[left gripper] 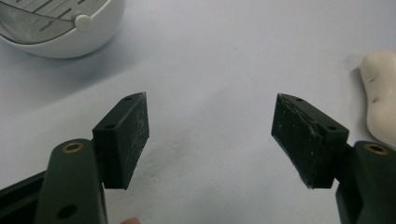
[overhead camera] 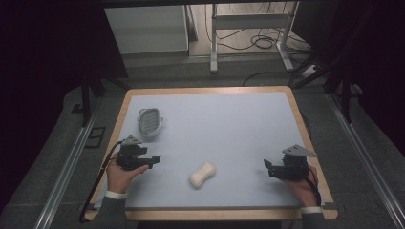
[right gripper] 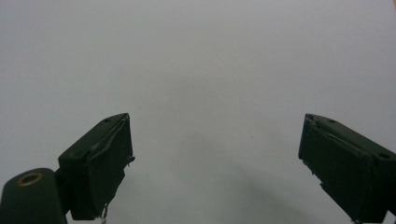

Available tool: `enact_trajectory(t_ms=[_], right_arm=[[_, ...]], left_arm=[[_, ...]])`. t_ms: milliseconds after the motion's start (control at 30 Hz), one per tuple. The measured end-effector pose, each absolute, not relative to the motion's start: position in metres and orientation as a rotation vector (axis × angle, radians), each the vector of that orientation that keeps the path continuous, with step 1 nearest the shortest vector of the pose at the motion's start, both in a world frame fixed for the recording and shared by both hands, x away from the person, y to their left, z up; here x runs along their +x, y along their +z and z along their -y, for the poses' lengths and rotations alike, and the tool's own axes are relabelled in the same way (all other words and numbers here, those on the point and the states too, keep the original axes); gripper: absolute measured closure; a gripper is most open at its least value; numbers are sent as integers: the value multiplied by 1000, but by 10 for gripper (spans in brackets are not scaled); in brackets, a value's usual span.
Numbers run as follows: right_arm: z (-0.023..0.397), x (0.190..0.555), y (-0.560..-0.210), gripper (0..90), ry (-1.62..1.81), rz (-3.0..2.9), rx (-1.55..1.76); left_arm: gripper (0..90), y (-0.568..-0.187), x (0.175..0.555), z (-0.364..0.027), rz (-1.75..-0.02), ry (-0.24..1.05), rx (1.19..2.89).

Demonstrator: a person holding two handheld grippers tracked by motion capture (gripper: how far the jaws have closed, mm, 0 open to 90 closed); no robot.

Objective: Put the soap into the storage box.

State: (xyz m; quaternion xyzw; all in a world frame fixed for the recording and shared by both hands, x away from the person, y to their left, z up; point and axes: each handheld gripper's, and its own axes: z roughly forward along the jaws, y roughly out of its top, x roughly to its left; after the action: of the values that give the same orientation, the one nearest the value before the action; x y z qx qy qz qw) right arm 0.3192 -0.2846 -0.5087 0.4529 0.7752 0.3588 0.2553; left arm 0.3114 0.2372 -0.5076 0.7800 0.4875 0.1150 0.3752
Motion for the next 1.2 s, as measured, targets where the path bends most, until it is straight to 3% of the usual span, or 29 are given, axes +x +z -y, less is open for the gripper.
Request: enact_trajectory(t_ms=[1200], right_arm=[[292, 314, -505, 101, 981, -2097, 1224]], left_arm=[[279, -481, 296, -231, -1191, 325, 2031]])
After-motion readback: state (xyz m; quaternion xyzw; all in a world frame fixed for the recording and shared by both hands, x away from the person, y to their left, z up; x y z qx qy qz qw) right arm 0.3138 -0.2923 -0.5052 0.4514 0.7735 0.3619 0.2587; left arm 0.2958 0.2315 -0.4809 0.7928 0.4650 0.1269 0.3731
